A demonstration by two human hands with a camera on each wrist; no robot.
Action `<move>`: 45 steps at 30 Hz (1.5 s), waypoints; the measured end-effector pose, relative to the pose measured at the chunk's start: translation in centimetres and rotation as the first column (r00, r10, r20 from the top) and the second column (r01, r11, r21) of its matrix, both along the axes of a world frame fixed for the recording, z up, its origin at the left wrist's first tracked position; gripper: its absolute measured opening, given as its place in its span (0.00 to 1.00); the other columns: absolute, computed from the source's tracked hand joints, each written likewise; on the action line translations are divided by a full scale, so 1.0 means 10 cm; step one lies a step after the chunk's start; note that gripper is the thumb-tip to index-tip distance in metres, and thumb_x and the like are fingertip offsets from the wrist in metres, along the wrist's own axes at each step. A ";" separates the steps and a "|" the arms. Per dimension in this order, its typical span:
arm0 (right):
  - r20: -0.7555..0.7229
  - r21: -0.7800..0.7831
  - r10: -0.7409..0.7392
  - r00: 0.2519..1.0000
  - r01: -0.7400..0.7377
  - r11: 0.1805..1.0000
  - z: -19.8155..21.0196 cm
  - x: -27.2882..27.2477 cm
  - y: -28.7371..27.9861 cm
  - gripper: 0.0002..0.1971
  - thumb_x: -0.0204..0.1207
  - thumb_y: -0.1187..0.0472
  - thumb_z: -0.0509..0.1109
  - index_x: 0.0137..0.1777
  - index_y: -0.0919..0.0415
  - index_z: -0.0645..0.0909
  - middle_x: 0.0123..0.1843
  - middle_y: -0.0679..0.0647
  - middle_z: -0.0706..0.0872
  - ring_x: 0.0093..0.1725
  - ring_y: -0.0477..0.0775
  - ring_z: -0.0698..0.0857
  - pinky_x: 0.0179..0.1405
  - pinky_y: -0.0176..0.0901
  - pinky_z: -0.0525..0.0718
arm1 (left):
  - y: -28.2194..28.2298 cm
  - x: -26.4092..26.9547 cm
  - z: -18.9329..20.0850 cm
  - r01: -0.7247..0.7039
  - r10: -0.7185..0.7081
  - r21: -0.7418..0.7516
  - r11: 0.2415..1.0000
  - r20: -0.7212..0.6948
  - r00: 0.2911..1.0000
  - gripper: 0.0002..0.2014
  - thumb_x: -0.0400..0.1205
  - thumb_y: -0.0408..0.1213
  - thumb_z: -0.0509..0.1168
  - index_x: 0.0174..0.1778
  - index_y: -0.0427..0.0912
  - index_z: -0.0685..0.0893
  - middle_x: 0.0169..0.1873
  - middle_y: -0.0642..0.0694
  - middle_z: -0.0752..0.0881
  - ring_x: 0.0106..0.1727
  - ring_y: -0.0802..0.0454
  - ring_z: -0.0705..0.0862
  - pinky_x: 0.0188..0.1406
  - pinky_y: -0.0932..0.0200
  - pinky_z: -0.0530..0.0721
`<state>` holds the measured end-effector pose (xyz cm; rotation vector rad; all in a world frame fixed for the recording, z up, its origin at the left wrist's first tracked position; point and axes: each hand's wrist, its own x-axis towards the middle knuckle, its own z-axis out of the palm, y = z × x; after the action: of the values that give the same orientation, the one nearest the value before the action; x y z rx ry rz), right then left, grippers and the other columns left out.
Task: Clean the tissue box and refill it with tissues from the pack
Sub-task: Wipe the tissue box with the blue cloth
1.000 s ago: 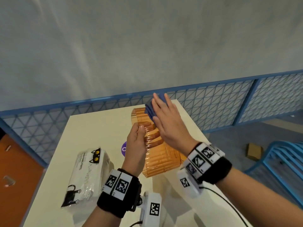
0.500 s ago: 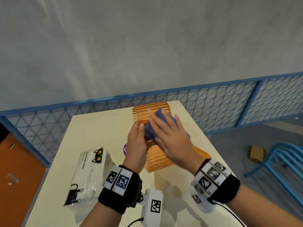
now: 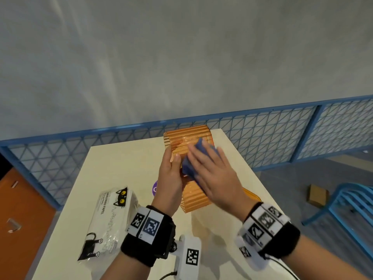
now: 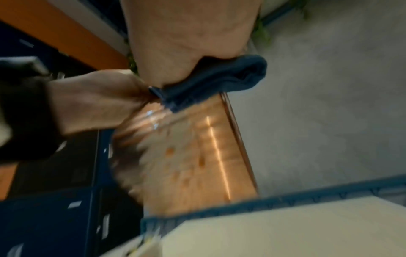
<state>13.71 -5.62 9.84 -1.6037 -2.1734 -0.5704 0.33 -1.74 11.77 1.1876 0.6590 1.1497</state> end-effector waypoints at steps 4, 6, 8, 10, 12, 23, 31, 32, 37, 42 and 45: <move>-0.210 -0.028 -0.025 0.977 0.020 0.999 0.50 0.08 0.31 0.27 0.83 0.50 0.47 0.80 0.57 0.62 0.80 0.51 0.68 0.81 0.55 0.62 0.81 0.54 0.57 | -0.08 0.03 -0.01 0.052 -0.051 0.020 0.998 -0.032 0.998 0.16 0.87 0.40 0.52 0.71 0.48 0.72 0.63 0.40 0.84 0.61 0.39 0.85 0.59 0.37 0.84; -0.323 -0.054 -0.006 0.946 -0.012 0.998 0.63 0.12 0.38 0.27 0.83 0.49 0.46 0.78 0.58 0.67 0.75 0.53 0.76 0.74 0.55 0.73 0.75 0.53 0.69 | -0.10 0.01 -0.05 0.092 -0.092 0.004 0.996 -0.048 0.995 0.15 0.86 0.42 0.56 0.69 0.50 0.73 0.62 0.40 0.84 0.60 0.39 0.86 0.60 0.34 0.83; -0.349 -0.064 0.018 0.937 -0.043 0.997 0.64 0.11 0.37 0.26 0.83 0.49 0.46 0.77 0.57 0.68 0.71 0.53 0.79 0.69 0.53 0.76 0.68 0.49 0.74 | -0.09 -0.03 -0.04 0.143 -0.143 -0.010 0.990 -0.040 0.989 0.16 0.84 0.38 0.58 0.67 0.47 0.74 0.59 0.43 0.86 0.58 0.44 0.87 0.58 0.39 0.85; -0.357 -0.055 0.066 0.932 -0.091 0.994 0.53 0.04 0.30 0.24 0.84 0.51 0.49 0.77 0.57 0.69 0.70 0.53 0.80 0.69 0.52 0.76 0.67 0.44 0.72 | -0.06 -0.08 0.03 0.188 -0.186 -0.051 0.981 0.039 0.982 0.16 0.84 0.27 0.54 0.67 0.41 0.74 0.52 0.43 0.88 0.51 0.48 0.89 0.51 0.47 0.87; -0.361 -0.023 0.094 0.928 -0.110 0.994 0.35 -0.06 0.18 0.23 0.85 0.51 0.48 0.76 0.60 0.69 0.70 0.55 0.80 0.69 0.52 0.75 0.68 0.42 0.70 | -0.05 -0.13 0.06 0.215 -0.200 -0.121 0.969 0.124 0.972 0.18 0.84 0.27 0.50 0.68 0.38 0.75 0.45 0.41 0.90 0.46 0.49 0.89 0.46 0.52 0.87; -0.255 -0.221 0.055 0.965 -0.114 0.968 0.43 -0.20 0.18 0.19 0.85 0.56 0.55 0.75 0.53 0.71 0.71 0.51 0.80 0.70 0.54 0.77 0.67 0.46 0.73 | -0.11 -0.14 -0.20 0.032 -0.053 -0.145 0.989 -0.139 0.989 0.19 0.88 0.46 0.48 0.60 0.46 0.84 0.54 0.42 0.89 0.56 0.44 0.87 0.60 0.44 0.82; -0.322 -0.316 0.033 0.946 -0.140 0.938 0.51 -0.25 0.23 0.22 0.86 0.54 0.50 0.77 0.58 0.68 0.75 0.54 0.75 0.75 0.55 0.70 0.72 0.41 0.61 | -0.15 -0.15 -0.21 0.024 -0.020 0.015 1.000 -0.235 0.972 0.26 0.82 0.59 0.56 0.71 0.50 0.76 0.65 0.50 0.83 0.68 0.52 0.80 0.72 0.47 0.75; -0.311 -0.271 0.079 0.947 -0.169 0.948 0.43 -0.28 0.10 0.24 0.85 0.52 0.48 0.79 0.59 0.65 0.79 0.54 0.71 0.79 0.54 0.66 0.75 0.36 0.53 | -0.15 -0.17 -0.25 0.011 -0.013 -0.010 1.000 -0.235 0.972 0.30 0.77 0.62 0.58 0.71 0.49 0.77 0.66 0.48 0.83 0.69 0.50 0.80 0.73 0.42 0.74; -0.375 -0.283 0.049 0.926 -0.164 0.945 0.38 -0.12 0.11 0.22 0.85 0.54 0.48 0.76 0.56 0.69 0.73 0.53 0.77 0.71 0.51 0.72 0.70 0.39 0.62 | -0.22 -0.17 -0.28 0.099 -0.096 -0.001 0.995 -0.244 0.965 0.21 0.84 0.49 0.56 0.72 0.51 0.75 0.66 0.48 0.83 0.67 0.48 0.81 0.69 0.49 0.79; -0.548 -0.457 -0.233 0.803 -0.055 0.888 0.54 0.14 0.40 0.17 0.87 0.54 0.48 0.39 0.52 0.74 0.43 0.52 0.82 0.47 0.57 0.79 0.50 0.52 0.74 | -0.28 -0.15 -0.12 0.237 -0.223 0.046 0.970 -0.203 0.953 0.15 0.87 0.31 0.56 0.65 0.52 0.77 0.55 0.58 0.89 0.54 0.62 0.88 0.52 0.68 0.85; -0.469 -0.390 -0.178 0.865 -0.022 0.920 0.47 0.04 0.23 0.17 0.86 0.52 0.47 0.40 0.48 0.74 0.40 0.46 0.80 0.47 0.56 0.80 0.47 0.51 0.74 | -0.26 -0.15 -0.08 0.254 -0.255 -0.073 0.964 -0.006 0.967 0.19 0.78 0.30 0.56 0.65 0.45 0.79 0.54 0.51 0.90 0.55 0.56 0.88 0.51 0.62 0.86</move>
<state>14.15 -3.33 14.58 -1.7907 -1.8948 0.2645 -1.19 -4.37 10.97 1.1831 0.5367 0.8945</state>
